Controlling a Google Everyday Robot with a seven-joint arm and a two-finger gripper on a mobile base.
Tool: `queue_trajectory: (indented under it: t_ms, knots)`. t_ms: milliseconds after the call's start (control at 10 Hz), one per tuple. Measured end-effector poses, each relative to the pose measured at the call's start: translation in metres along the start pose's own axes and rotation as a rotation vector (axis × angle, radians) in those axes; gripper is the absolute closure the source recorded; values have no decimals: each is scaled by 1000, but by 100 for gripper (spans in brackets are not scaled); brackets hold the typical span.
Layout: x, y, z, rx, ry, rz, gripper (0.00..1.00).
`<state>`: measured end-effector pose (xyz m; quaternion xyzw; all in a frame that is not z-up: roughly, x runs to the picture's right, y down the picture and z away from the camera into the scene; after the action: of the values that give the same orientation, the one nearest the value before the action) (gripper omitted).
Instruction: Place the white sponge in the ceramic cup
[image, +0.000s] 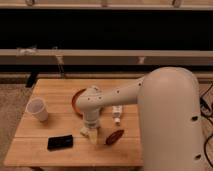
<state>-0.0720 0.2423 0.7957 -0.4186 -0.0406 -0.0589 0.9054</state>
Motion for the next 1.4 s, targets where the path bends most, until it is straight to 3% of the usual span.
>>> queue_trajectory:
  t_ms: [400,900,1200,1400]
  knots:
    - [6,-11,0,20,5,13,22]
    - [10,-23,-10,69,30,45,69]
    - [6,-28,-37,141,58,43,98]
    - [-5,-27,-61,181,97,16,100]
